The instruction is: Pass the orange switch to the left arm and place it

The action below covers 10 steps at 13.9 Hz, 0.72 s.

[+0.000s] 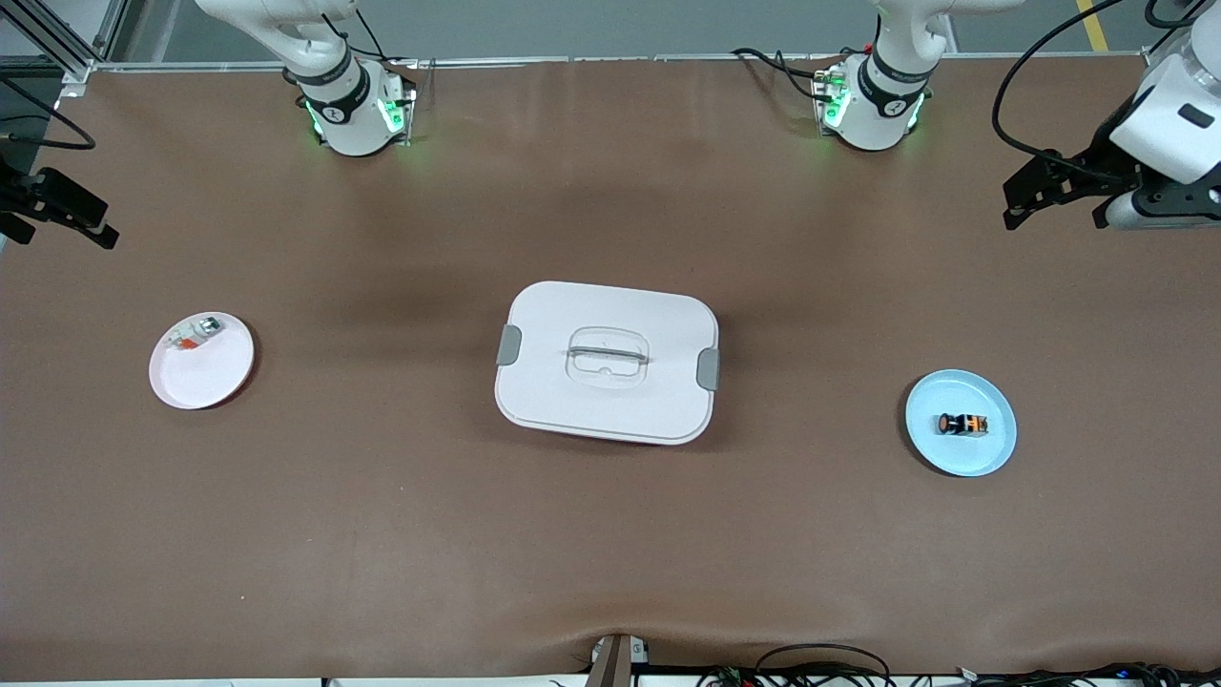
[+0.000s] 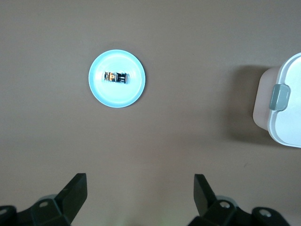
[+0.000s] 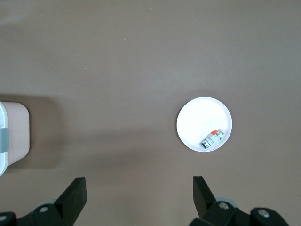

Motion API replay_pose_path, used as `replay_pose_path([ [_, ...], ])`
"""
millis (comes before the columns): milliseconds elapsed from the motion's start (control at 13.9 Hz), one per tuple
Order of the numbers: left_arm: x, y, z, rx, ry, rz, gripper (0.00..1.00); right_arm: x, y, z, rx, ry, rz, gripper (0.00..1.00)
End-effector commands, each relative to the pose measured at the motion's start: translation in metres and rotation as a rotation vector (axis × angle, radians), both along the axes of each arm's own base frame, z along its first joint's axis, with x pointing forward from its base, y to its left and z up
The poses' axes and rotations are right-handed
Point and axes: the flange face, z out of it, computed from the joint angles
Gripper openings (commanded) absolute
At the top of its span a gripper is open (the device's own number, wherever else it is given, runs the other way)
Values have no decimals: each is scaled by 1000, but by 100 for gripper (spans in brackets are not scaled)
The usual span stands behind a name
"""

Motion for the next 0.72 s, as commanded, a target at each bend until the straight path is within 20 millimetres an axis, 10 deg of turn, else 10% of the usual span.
replay_pose_path([
  [0,2,4,6,2,5,-16,100,-8,-1,3,-17,-12,5,100],
  [649,1,12,4,7,25,5,100,-9,3,0,37,3,-51,100],
])
